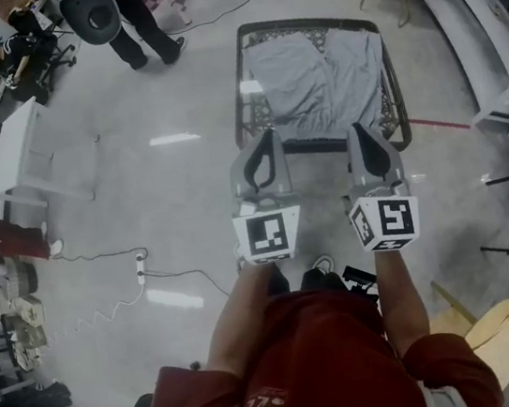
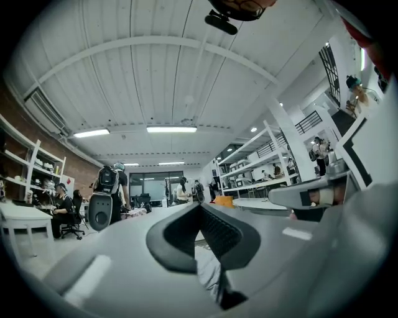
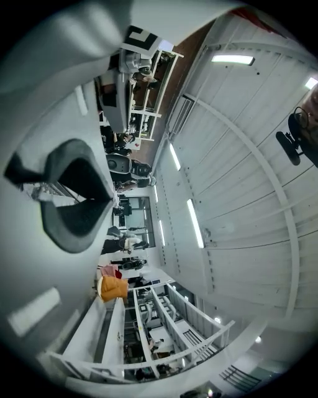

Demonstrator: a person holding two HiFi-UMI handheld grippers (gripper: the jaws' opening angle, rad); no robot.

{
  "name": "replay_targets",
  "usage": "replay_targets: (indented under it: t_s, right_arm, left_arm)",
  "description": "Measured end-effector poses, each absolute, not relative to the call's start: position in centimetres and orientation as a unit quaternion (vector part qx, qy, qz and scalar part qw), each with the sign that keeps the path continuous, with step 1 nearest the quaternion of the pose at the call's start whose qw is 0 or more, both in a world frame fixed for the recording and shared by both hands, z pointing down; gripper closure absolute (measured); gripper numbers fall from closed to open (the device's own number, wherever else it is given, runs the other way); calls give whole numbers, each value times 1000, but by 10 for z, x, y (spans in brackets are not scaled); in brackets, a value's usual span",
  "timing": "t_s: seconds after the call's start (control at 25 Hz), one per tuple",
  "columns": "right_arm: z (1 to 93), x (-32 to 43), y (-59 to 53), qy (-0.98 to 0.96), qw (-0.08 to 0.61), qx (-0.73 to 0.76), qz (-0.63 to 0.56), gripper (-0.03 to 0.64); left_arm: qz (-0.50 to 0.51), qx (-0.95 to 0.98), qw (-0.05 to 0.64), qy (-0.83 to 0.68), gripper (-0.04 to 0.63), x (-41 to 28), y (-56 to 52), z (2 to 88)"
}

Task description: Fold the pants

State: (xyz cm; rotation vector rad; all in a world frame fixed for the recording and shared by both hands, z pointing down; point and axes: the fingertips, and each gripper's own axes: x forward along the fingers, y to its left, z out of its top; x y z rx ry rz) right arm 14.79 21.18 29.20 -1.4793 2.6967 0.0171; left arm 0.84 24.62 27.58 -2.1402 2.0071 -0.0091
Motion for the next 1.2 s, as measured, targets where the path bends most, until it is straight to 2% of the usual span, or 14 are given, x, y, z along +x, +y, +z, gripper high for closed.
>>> replay_targets:
  t_s: [0.4, 0.76, 1.2]
  right_arm:
    - [294, 16, 194, 897, 10, -441, 16, 615]
    - [296, -144, 162, 923, -2, -384, 27, 615]
    - [280, -290, 142, 936, 27, -351, 33, 615]
  left_arm:
    - [21, -696, 102, 711, 592, -114, 238, 273]
    - [18, -659, 108, 744, 592, -262, 221, 271]
    - [33, -630, 126, 766, 592, -395, 213, 249]
